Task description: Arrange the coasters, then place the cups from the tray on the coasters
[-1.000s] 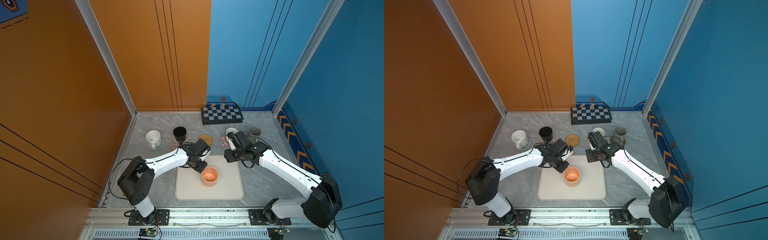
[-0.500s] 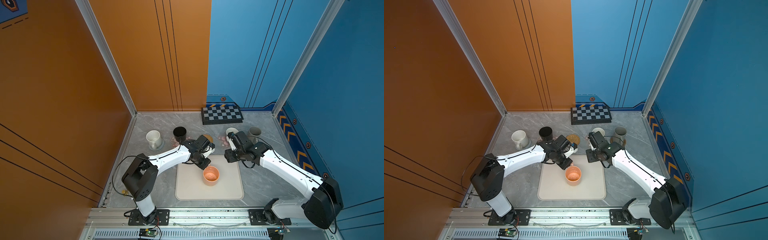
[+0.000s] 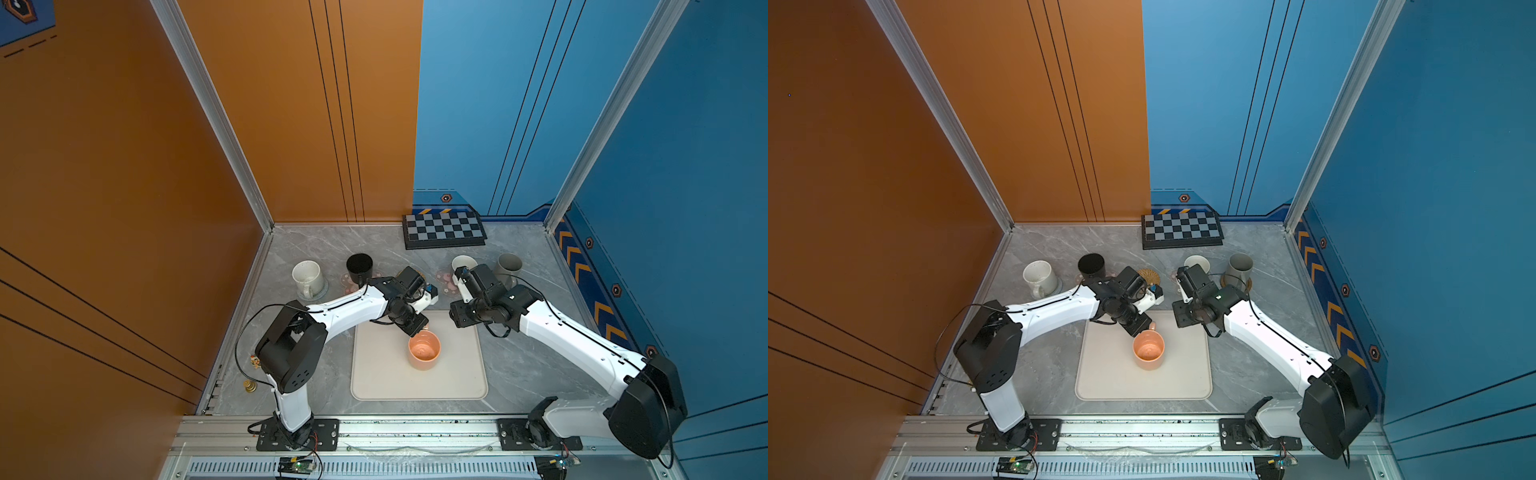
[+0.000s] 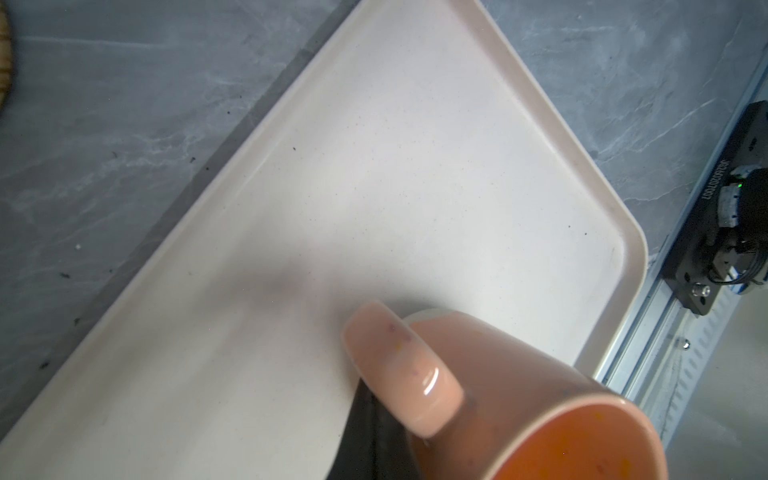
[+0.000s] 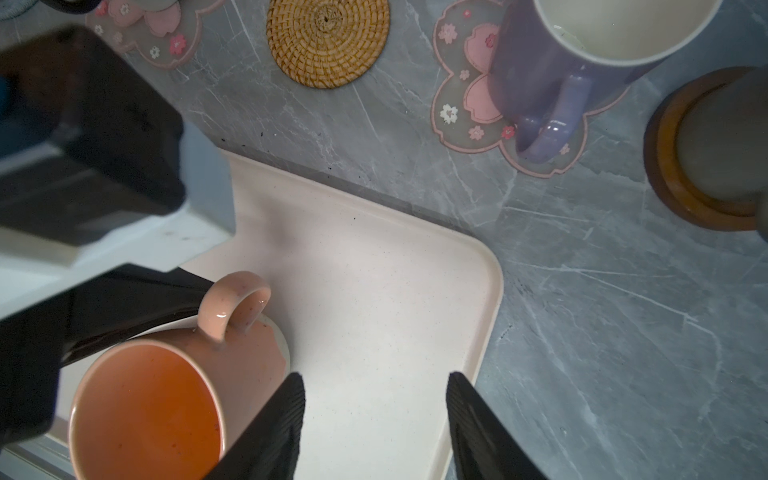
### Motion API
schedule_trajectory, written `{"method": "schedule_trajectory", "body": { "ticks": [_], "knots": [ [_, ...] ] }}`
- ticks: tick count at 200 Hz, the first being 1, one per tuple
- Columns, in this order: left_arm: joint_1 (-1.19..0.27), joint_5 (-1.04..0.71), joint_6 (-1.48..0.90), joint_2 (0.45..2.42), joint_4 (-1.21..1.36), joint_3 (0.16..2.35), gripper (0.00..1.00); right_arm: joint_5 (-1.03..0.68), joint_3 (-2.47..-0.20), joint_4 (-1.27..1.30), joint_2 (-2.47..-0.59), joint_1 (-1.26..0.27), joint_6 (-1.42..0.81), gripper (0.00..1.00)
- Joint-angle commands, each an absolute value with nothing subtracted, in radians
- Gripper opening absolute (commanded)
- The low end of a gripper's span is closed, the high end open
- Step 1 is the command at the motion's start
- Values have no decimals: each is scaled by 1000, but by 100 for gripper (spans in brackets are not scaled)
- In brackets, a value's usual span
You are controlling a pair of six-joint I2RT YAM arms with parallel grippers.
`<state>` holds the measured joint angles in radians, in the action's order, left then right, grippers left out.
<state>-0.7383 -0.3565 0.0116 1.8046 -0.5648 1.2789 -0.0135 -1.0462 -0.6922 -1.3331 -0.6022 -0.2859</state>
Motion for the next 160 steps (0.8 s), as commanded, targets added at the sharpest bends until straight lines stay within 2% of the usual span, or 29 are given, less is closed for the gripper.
{"method": "schedule_trajectory", "body": {
  "ticks": [1, 123, 160],
  "knots": [
    [-723, -470, 49, 1843, -543, 1322, 5, -36, -1025, -722, -1307, -604, -265, 57],
    [-740, -832, 101, 1924, -545, 1382, 6, -84, -940, -641, -1236, -615, -234, 57],
    [-746, -847, 105, 1928, -558, 1387, 6, -108, -909, -603, -1225, -623, -228, 57]
  ]
}}
